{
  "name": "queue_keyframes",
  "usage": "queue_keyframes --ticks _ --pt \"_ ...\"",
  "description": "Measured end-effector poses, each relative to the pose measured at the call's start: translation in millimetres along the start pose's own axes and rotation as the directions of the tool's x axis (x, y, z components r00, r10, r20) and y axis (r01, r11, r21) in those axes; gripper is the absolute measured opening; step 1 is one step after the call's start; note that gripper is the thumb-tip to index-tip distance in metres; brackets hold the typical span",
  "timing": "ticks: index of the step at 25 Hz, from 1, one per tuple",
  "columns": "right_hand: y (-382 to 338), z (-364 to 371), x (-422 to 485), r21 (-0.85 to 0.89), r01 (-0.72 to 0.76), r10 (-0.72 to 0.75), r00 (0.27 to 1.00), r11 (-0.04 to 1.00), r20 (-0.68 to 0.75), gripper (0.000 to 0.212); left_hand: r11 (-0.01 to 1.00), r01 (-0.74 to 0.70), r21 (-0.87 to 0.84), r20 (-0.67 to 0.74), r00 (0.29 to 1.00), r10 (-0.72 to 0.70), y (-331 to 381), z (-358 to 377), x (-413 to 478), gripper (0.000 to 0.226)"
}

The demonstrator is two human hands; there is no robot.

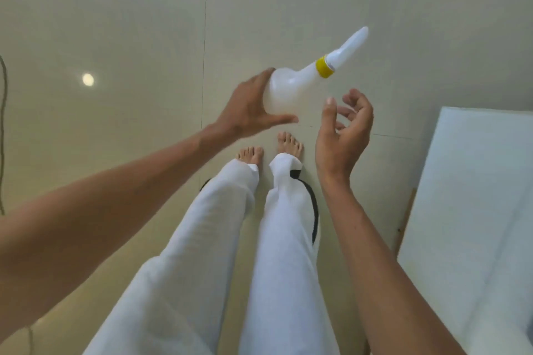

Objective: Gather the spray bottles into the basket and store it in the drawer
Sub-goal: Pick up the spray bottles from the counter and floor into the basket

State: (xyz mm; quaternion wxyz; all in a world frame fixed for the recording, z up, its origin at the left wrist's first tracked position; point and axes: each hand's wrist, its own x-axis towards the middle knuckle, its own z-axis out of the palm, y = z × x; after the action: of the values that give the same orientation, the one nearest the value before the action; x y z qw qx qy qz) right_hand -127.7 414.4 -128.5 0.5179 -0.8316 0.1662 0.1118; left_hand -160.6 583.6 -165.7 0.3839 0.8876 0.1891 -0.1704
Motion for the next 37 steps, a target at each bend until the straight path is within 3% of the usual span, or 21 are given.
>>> queue_keyframes --ticks 2,5,9,15,18,21,27,33,37 --pt "-42 -33 -24 0.05 -0.02 0.021 0.999 0.999 -0.035 0.042 0.998 -0.04 -0.053 0.028 0.999 0.042 57 -7 -32 0.106" --pt "-92 -86 -53 0.109 -0.01 0.032 0.978 0.994 -0.206 0.042 0.983 -0.138 -0.125 0.07 0.987 0.148 130 -12 -72 0.099" --pt "-119 -164 -81 0.219 -0.012 0.107 0.896 0.976 -0.431 0.037 0.942 -0.301 -0.149 0.181 0.928 0.325 209 -6 -99 0.096" --pt "-96 -300 -103 0.29 0.016 0.209 0.658 0.957 -0.723 0.038 0.836 -0.518 -0.18 0.44 0.718 0.539 332 62 -130 0.107" --pt "-68 -354 -113 0.273 0.022 0.221 0.527 0.962 -0.821 0.039 0.78 -0.595 -0.194 0.521 0.611 0.596 379 110 -153 0.11" --pt "-34 -398 -123 0.242 -0.04 0.238 0.393 0.97 -0.888 0.035 0.662 -0.725 -0.187 0.553 0.479 0.681 411 155 -177 0.115" --pt "25 -442 -112 0.263 -0.205 0.3 0.176 0.943 -0.938 0.032 0.633 -0.746 -0.208 0.647 0.38 0.661 456 242 -178 0.082" --pt "83 -461 -72 0.332 -0.21 0.362 0.124 0.92 -0.924 0.036 0.61 -0.778 -0.149 0.766 0.3 0.569 483 313 -164 0.066" --pt "125 -473 -52 0.318 -0.209 0.356 0.183 0.925 -0.916 0.037 0.624 -0.775 -0.103 0.81 0.299 0.504 485 347 -165 0.068"
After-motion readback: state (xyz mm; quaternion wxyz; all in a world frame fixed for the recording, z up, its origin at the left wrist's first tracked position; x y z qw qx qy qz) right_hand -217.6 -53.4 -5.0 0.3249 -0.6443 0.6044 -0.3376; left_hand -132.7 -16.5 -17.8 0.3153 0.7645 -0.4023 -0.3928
